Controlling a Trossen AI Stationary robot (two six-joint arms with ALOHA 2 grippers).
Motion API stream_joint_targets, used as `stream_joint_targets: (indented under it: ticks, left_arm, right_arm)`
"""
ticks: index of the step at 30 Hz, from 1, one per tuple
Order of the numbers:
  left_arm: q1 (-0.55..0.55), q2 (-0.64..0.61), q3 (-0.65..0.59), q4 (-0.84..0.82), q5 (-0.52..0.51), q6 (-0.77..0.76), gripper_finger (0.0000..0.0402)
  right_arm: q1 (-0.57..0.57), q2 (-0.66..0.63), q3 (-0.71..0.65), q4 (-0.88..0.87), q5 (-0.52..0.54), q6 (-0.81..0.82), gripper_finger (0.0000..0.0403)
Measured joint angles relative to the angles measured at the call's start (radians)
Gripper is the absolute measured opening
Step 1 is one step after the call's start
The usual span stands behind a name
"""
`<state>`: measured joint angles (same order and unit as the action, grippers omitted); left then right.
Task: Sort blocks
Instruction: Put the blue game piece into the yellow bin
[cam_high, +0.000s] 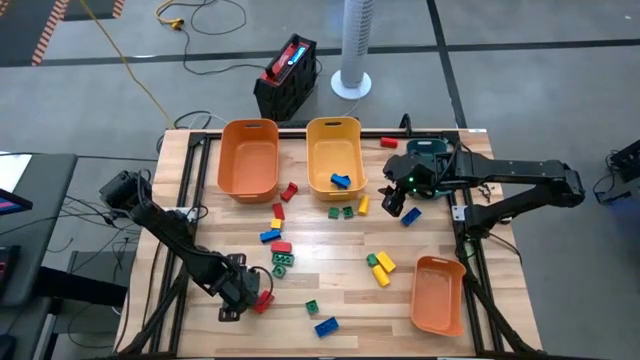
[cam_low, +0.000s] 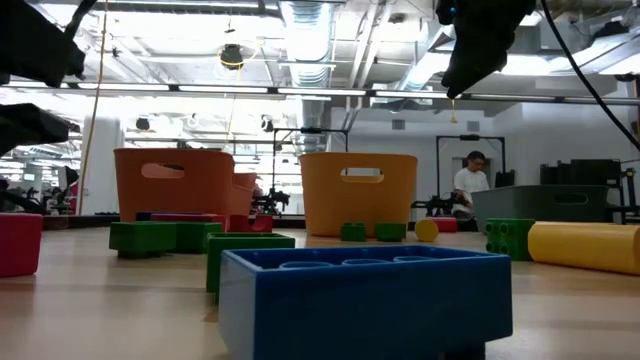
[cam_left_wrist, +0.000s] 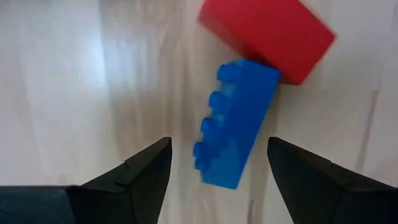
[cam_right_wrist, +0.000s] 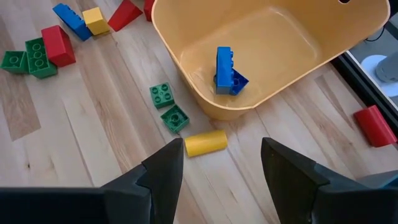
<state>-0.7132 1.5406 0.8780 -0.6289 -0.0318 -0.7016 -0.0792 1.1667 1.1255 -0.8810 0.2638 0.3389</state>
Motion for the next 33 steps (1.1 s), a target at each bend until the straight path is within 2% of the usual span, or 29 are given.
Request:
stream_joint_targets:
  ticks: [4,8,17,20,26,29,33]
  left_arm:
    - [0.0,0.022,0.0,0.013,0.005,0.051,0.0245]
    - [-0.001,0.088,0.003,0.013,0.049,0.068,0.0208]
    - [0.022,0.118,0.053,-0.077,0.058,0.035,0.0083]
    - [0.028,0.094,0.076,-0.131,0.066,0.027,0.0084]
    - [0.071,-0.035,0.108,-0.282,0.029,-0.011,0.0084]
    - [0.14,-0.108,0.13,-0.33,0.004,-0.015,0.0084]
    - [0.286,-0.165,0.167,-0.338,-0.005,0.044,0.0084]
  right_arm:
    - [-0.002,0.0,0.0,0.001,0.0,0.0,0.0226]
    - [-0.002,0.0,0.0,0.001,0.0,0.0,0.0226]
    - [-0.002,0.0,0.0,0.002,-0.001,-0.003,0.0226]
    - [-0.002,0.0,0.0,0.002,-0.001,-0.013,0.0226]
    - [-0.004,0.0,0.0,0.028,-0.002,-0.052,0.0226]
    - [-0.015,0.0,0.0,0.083,-0.014,-0.06,0.0226]
    - [-0.015,0.0,0.0,0.148,-0.036,-0.061,0.0226]
